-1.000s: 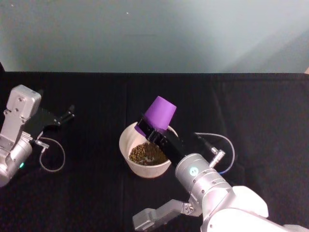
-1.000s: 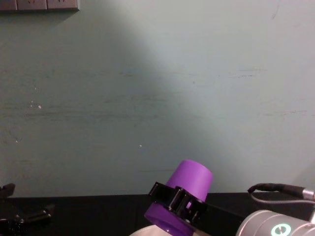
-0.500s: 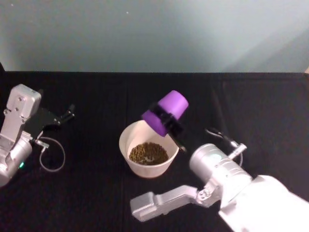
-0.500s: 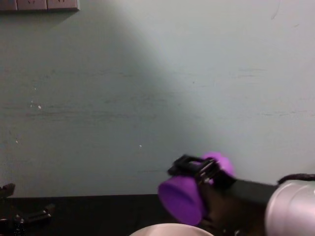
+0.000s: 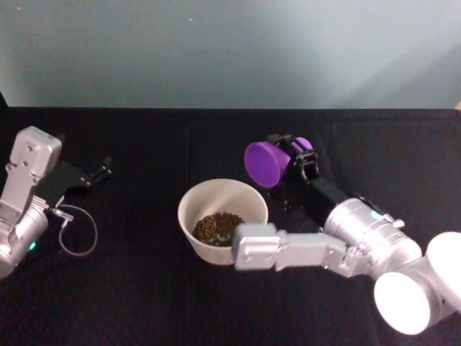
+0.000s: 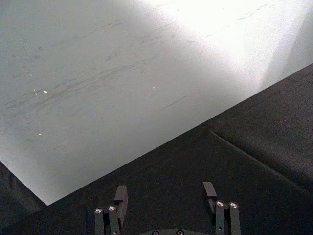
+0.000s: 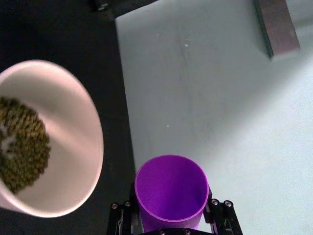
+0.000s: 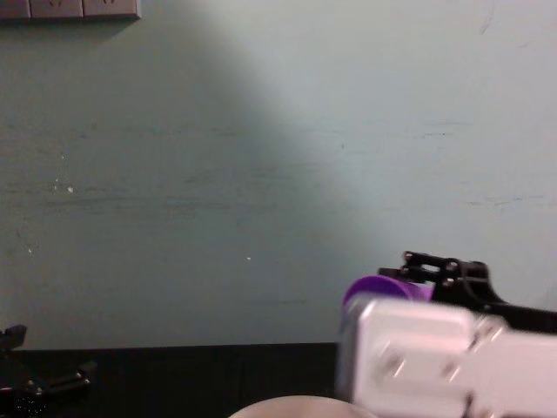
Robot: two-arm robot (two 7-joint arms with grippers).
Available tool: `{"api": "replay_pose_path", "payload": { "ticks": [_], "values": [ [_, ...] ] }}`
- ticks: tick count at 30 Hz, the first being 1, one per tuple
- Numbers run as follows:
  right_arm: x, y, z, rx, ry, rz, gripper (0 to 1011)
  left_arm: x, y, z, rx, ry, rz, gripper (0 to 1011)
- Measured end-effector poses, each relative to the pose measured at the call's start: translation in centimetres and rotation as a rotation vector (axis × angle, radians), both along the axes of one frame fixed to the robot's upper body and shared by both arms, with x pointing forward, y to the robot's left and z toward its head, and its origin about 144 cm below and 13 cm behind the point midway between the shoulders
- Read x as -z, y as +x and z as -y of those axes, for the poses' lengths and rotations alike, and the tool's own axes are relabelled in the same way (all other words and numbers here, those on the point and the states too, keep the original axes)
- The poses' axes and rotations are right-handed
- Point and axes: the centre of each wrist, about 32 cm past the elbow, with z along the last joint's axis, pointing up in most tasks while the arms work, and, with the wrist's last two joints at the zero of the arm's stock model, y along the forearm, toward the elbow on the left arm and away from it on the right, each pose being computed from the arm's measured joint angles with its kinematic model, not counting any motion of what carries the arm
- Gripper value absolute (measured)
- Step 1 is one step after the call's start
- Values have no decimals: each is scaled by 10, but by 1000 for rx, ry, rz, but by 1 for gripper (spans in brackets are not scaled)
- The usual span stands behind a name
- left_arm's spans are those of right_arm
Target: Pick up the cup and pour the mung beans from the cup into the bowl.
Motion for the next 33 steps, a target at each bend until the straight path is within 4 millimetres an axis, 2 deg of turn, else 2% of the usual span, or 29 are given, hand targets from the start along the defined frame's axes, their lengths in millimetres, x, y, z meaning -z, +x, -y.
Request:
{"api": "replay_pose_path", "payload": {
  "ticks": [4, 10, 20, 27, 33],
  "values": [
    [5, 7, 16, 2, 191, -82, 726, 0, 0, 0, 0, 0, 0, 1000],
    [12, 13, 29, 5, 364, -140, 726, 0, 0, 0, 0, 0, 0, 1000],
    [34, 24, 55, -18, 793, -305, 726, 0, 0, 0, 0, 0, 0, 1000],
    [47, 28, 61, -35, 962, -405, 726, 0, 0, 0, 0, 0, 0, 1000],
    [59, 31, 64, -14, 1040, -485, 726, 0, 0, 0, 0, 0, 0, 1000]
  ]
}}
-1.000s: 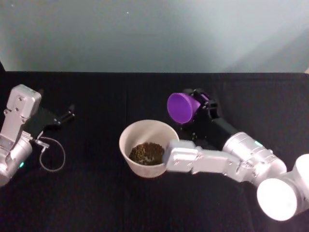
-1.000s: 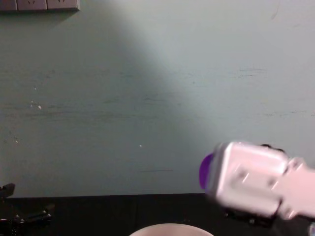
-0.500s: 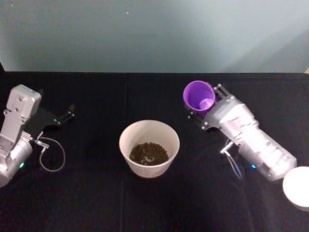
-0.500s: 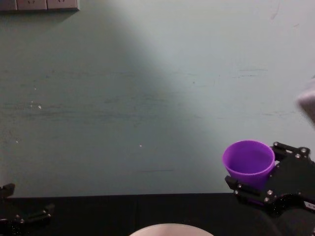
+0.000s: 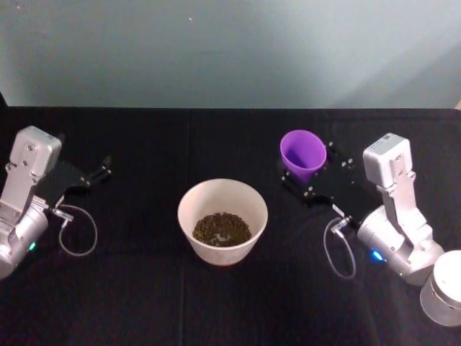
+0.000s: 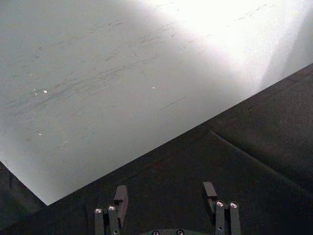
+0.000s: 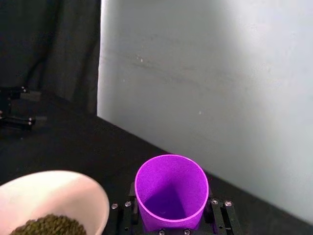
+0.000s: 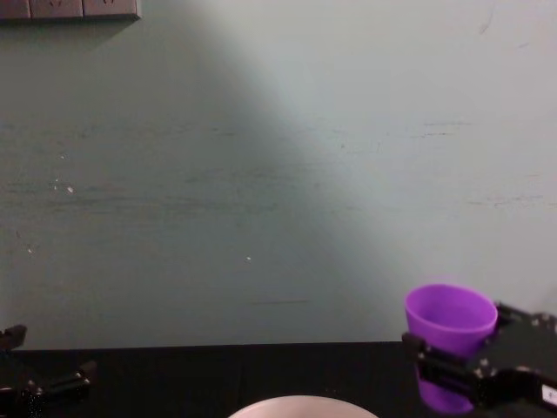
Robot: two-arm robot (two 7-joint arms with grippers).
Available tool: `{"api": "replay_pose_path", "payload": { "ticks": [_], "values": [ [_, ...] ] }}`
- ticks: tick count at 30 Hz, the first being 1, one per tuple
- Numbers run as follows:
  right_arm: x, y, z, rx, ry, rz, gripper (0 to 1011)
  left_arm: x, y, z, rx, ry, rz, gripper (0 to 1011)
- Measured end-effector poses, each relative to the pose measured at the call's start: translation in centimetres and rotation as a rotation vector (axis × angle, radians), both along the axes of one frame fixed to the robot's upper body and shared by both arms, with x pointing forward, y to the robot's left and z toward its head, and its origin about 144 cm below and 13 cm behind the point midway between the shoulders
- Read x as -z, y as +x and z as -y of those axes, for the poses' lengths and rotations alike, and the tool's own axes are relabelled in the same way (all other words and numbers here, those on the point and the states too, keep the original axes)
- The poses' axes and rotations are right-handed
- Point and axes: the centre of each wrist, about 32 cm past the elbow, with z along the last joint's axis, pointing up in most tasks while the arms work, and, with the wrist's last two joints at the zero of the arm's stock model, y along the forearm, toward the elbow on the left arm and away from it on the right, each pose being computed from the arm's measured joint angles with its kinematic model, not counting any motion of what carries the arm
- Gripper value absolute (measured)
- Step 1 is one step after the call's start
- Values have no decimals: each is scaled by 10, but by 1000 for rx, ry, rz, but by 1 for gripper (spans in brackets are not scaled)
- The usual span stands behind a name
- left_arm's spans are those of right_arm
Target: Pick up the cup and pour the mung beans from the cup into the bowl.
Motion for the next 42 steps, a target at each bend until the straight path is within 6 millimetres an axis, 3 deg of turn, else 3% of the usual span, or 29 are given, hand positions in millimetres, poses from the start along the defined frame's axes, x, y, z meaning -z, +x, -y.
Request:
{"api": "replay_pose_path", "payload": {
  "ticks": [12, 24, 35, 42],
  "values": [
    [33, 4, 5, 12, 78, -116, 726, 0, 0, 0, 0, 0, 0, 1000],
    [52, 5, 8, -6, 137, -134, 729, 0, 0, 0, 0, 0, 0, 1000],
    [54, 10, 10, -10, 144, -136, 991, 0, 0, 0, 0, 0, 0, 1000],
    [48, 11, 12, -20, 144, -120, 1003, 0, 0, 0, 0, 0, 0, 1000]
  ]
}}
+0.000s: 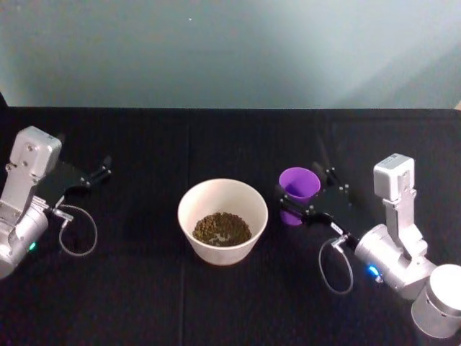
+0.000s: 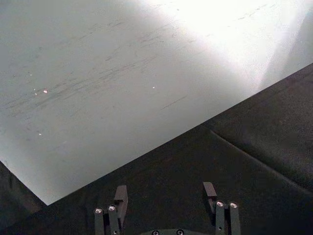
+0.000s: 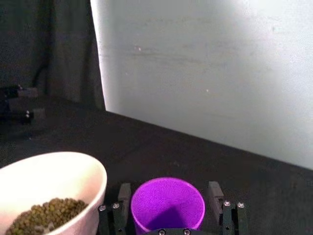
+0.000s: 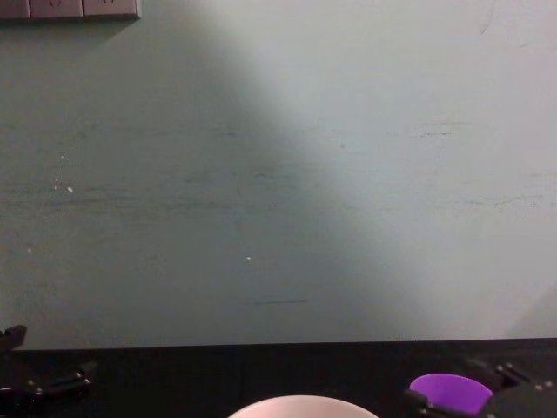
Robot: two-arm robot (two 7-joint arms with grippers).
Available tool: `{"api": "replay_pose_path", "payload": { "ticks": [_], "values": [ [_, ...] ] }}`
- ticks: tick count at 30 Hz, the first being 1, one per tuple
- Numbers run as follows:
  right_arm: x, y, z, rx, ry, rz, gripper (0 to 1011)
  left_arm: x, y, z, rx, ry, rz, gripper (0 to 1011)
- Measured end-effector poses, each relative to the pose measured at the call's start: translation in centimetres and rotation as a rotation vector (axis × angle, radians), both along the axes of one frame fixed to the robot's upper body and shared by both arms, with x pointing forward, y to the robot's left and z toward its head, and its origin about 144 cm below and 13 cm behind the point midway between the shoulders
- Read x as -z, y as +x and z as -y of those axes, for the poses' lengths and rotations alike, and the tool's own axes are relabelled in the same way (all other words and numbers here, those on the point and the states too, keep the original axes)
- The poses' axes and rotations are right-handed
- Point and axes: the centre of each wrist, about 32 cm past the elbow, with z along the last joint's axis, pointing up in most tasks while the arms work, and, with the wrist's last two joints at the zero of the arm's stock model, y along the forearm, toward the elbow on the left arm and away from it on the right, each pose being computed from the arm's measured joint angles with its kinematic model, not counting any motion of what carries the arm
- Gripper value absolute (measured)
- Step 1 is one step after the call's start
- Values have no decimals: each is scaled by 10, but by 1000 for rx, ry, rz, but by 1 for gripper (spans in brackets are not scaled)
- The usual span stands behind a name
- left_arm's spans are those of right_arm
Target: Pick up the cup and pour the mung beans from the cup into the bowl.
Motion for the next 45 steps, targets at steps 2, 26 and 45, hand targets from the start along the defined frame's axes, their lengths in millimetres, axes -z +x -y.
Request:
{"api": "replay_pose_path", "payload": {
  "ticks": [2, 26, 45],
  "values": [
    [-5, 0, 0, -5, 0, 16, 1003, 0, 0, 0, 0, 0, 0, 1000],
    [-49, 7, 27, 71, 9, 88, 1003, 0, 0, 0, 0, 0, 0, 1000],
    [-7, 9, 42, 208, -39, -23, 1003, 0, 0, 0, 0, 0, 0, 1000]
  ]
}}
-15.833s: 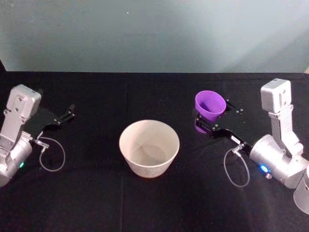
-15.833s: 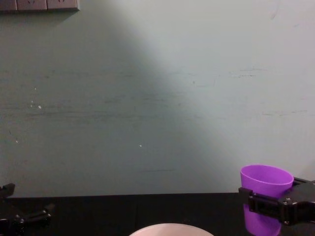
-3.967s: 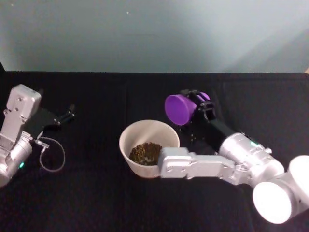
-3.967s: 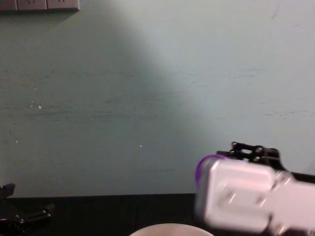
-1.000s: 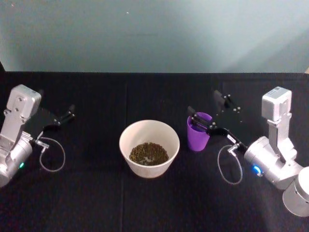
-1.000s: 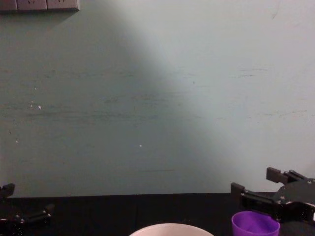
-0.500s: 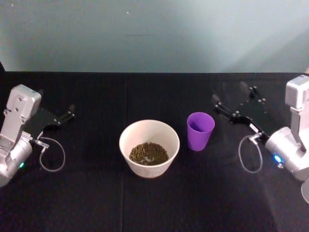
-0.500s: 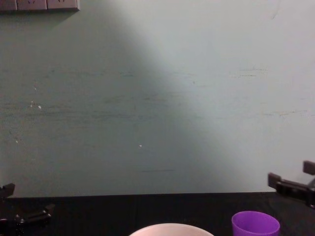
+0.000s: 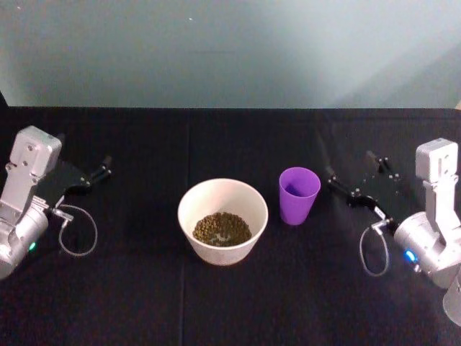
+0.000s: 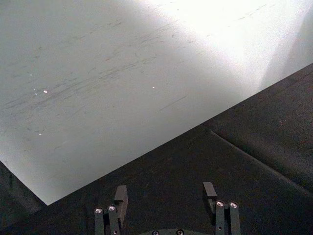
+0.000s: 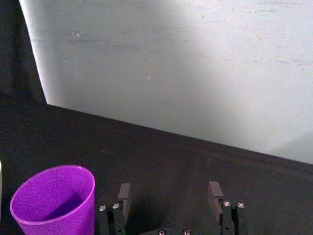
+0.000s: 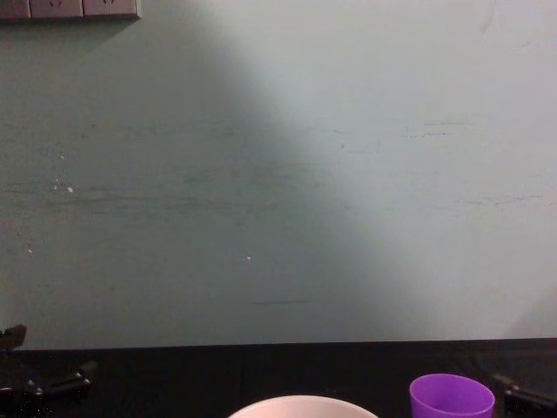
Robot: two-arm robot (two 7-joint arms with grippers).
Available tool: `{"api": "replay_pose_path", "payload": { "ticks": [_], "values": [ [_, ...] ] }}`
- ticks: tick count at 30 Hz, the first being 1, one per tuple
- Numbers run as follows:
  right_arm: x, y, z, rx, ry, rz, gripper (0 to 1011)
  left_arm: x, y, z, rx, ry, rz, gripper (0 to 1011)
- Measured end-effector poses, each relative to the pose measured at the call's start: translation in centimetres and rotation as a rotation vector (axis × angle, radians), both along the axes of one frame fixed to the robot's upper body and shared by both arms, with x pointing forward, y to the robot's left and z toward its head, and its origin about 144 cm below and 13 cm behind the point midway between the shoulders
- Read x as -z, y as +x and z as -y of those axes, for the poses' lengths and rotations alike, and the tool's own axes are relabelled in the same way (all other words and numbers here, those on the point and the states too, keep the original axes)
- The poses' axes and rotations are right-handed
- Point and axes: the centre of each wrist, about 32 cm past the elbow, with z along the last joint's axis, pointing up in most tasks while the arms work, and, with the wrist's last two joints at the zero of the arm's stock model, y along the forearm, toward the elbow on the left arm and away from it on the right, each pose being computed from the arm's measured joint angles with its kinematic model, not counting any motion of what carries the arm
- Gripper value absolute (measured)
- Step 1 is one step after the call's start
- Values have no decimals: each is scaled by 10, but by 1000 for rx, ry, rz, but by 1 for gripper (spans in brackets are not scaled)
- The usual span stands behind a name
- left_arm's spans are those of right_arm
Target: Pick up the cup and pour the mung beans from the cup into the bowl.
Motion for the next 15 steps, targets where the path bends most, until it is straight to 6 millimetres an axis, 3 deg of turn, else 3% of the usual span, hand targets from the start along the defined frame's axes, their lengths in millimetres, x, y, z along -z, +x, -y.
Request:
{"api": "replay_pose_path", "payload": {
  "ticks": [15],
  "values": [
    [2, -1, -1, 0, -3, -3, 1003, 0, 0, 0, 0, 0, 0, 1000]
  ]
}}
